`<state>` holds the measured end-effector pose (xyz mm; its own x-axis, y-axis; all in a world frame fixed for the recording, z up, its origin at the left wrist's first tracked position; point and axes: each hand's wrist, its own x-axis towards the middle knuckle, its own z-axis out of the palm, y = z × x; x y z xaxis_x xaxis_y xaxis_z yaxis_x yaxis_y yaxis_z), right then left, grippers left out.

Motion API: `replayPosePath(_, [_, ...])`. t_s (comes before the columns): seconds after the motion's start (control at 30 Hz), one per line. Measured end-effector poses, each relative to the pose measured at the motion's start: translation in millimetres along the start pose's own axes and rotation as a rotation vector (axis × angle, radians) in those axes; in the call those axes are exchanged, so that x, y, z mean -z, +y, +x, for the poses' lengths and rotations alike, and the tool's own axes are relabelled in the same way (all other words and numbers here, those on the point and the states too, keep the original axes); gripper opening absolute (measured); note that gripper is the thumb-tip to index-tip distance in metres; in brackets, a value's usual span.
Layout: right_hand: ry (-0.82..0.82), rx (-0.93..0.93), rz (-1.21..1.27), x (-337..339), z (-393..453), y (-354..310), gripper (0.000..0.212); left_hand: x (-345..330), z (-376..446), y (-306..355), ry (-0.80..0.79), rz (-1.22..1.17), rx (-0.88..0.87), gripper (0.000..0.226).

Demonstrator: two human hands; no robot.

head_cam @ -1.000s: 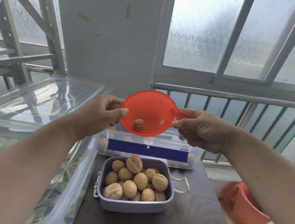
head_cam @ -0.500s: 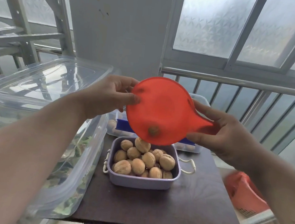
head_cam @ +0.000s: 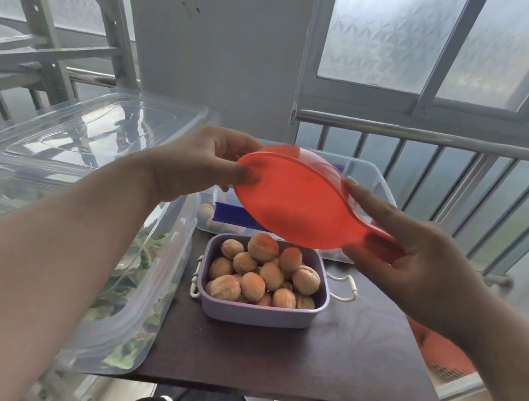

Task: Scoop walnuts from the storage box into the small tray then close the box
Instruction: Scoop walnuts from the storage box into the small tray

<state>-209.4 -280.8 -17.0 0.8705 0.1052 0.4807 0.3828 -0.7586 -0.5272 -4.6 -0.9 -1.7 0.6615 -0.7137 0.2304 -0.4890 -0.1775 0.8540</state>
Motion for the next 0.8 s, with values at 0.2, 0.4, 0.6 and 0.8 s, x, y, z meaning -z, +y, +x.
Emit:
replayPosePath(0.2, [-0.003,-0.004,-0.034,0,-1,5,0.083,-1,1,-1,-0.015,0.007,0.017,0.034])
replayPosePath(0.4, [0.105,-0.102,0.049,-7,20,2,0.074,4,2,9,0.144,-0.182,0.028,0.050])
replayPosePath(0.6, [0.103,-0.169,-0.084,-25,99,26,0.064,9,3,-6,0.370,0.461,0.242,0.035])
replayPosePath(0.8, [-0.112,-0.183,-0.381,-59,165,40,0.065,3,-4,4,0.188,0.665,0.412,0.074])
